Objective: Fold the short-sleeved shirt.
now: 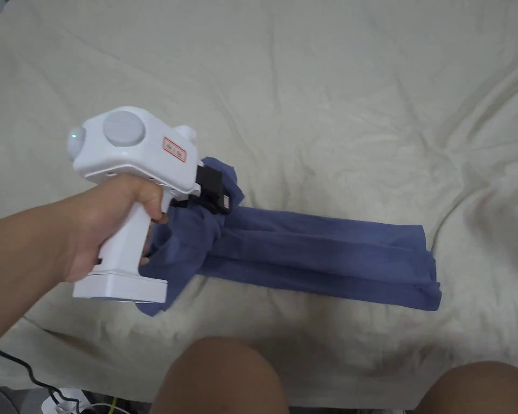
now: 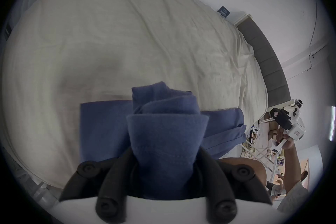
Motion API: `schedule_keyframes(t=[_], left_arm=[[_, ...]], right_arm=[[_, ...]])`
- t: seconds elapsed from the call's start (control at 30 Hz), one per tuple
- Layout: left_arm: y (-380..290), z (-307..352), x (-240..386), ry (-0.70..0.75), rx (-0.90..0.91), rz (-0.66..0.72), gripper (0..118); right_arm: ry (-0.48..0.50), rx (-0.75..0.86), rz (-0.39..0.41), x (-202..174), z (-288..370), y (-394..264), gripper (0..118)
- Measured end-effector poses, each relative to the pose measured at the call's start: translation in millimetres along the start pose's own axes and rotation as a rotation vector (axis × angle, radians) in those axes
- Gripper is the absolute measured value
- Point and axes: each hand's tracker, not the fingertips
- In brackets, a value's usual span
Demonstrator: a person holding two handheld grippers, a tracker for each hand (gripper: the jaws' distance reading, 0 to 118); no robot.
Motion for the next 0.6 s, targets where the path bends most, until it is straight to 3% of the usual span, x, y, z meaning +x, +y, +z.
schedule_keyframes(t=[0.17,0.2,0.23,0.33,0.37,0.5,0.57,0.6], left_arm=[[-2,-24,20,-0.012,-0.035,0.03,17],[-11,-33,49,-0.524,-0.15,0.25,17],[-10,-35,49,-0.466,-0.152,0.219,18],[-12,-36,49,-0.483,-0.154,0.265,23],[-13,-36,48,-0.497,-0.15,0.277,28],[-13,-31,50,-0.612,-0.13,0.288,77],[-14,-27,55,-0.672,-0.128,0.265,89],[-13,-26,56,-0.671,-0.136,0.257,90]], right_arm=[[-0.009,0.002,-0.004,1,4,-2,0],[-0.01,0.002,-0.006,1,4,-2,0],[-0.013,0.002,-0.006,1,4,-2,0],[-0.016,0.002,-0.011,4,5,-3,0],[-0.018,0.003,-0.012,4,5,-3,0],[-0.022,0.004,-0.015,6,5,-3,0],[-0.022,0.006,-0.019,9,4,-4,0],[-0.023,0.007,-0.019,9,4,-4,0]])
